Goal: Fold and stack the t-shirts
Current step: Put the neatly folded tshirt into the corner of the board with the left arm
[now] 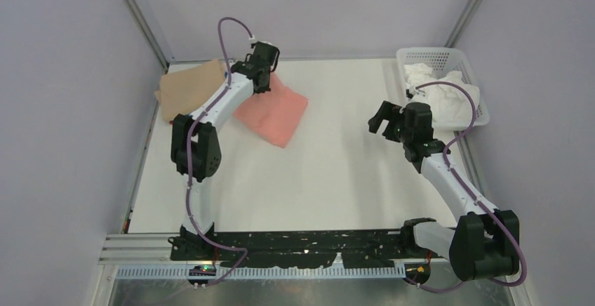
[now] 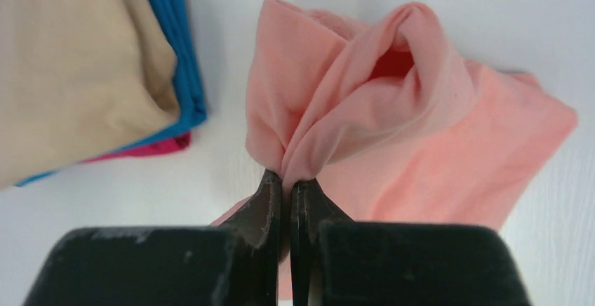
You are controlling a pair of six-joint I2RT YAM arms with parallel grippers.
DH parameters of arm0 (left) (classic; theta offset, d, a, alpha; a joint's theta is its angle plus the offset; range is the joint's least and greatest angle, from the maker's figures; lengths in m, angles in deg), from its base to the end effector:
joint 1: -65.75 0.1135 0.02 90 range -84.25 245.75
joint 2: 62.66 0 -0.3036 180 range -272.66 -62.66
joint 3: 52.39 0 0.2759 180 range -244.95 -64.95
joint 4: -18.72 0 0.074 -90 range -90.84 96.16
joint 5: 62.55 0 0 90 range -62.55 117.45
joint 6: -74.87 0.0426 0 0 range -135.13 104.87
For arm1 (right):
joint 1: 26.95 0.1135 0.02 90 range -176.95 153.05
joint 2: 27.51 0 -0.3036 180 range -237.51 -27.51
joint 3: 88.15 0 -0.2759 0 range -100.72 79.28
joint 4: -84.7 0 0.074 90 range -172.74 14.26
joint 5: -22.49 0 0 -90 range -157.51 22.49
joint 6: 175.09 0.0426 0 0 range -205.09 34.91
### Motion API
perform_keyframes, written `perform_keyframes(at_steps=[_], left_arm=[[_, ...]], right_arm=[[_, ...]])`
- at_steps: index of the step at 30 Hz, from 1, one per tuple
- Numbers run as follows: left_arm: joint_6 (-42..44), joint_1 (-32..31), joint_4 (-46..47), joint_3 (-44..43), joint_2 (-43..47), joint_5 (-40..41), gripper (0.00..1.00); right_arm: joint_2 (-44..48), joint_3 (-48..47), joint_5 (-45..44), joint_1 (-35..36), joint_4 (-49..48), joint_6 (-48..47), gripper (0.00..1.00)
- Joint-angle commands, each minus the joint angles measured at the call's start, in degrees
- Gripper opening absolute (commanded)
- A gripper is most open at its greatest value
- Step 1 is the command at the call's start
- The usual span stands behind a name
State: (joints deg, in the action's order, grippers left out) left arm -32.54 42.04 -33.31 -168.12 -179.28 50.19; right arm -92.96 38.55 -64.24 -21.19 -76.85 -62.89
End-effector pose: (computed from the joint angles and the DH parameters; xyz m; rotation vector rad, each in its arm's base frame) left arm 0.4646 -0.1861 0.2903 -0.0297 2.4043 0.1691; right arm 0.2623 0.0289 0.2723 0.2694 2.1065 0.3514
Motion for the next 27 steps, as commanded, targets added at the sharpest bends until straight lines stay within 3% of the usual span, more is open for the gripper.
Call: perform_keyframes(at_steps=[1, 6, 13, 18, 27], left_arm=[[8.2, 2.7, -2.2, -11.2, -3.2, 10.8, 0.0], [13.8, 6.1, -1.5, -17.0, -3.8, 13.0, 0.0], [21.2, 9.7, 0.4, -21.7, -1.8, 10.1, 0.0], [21.5, 10.5, -2.3, -24.4, 0.9, 2.6, 0.0], [17.8, 11.5, -3.2, -23.9, 5.4, 2.9, 0.0]], right_arm=[[3.1, 0.8, -6.6, -0.3, -2.7, -2.4, 0.95], [4.4, 1.4, -10.2, -0.3, -2.9, -3.2, 0.95], [3.5, 1.5, -11.2, -0.3, -2.8, -3.5, 0.95], [2.8, 1.6, -11.5, -0.3, -2.3, -3.7, 0.95], [2.3, 1.8, -11.5, -0.3, -1.9, -3.4, 0.95]])
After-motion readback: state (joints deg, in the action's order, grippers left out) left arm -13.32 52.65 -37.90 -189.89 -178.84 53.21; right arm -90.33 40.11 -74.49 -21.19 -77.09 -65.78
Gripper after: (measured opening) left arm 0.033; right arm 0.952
